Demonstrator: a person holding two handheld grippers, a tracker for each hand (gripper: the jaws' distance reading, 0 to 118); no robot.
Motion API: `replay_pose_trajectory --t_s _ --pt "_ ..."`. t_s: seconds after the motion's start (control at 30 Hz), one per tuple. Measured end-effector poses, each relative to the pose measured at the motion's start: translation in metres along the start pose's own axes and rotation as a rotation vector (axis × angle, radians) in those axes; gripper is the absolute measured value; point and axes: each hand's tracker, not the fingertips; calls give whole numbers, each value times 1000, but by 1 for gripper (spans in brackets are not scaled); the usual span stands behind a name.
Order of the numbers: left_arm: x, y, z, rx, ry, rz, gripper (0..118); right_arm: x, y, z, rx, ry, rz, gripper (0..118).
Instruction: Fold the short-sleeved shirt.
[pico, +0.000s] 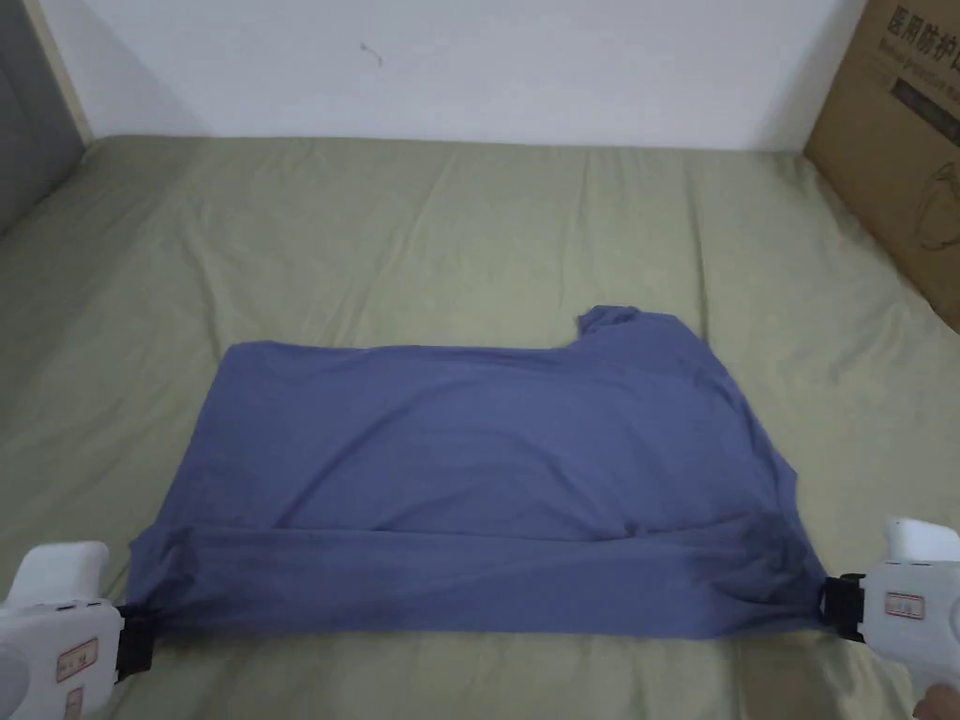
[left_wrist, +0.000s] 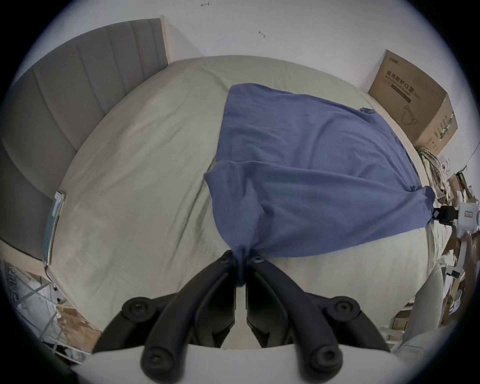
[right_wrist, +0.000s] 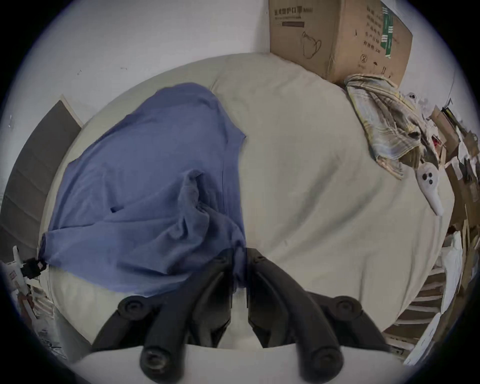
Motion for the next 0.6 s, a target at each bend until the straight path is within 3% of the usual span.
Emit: replay_pose_trajectory --t_s 0.23,0.6 --pt "-4 -7 19 15 -15 -30 5 2 -13 36 25 17 13 9" --pt "-16 -61 32 -69 -7 -29 5 44 -87 52 -70 16 -95 9"
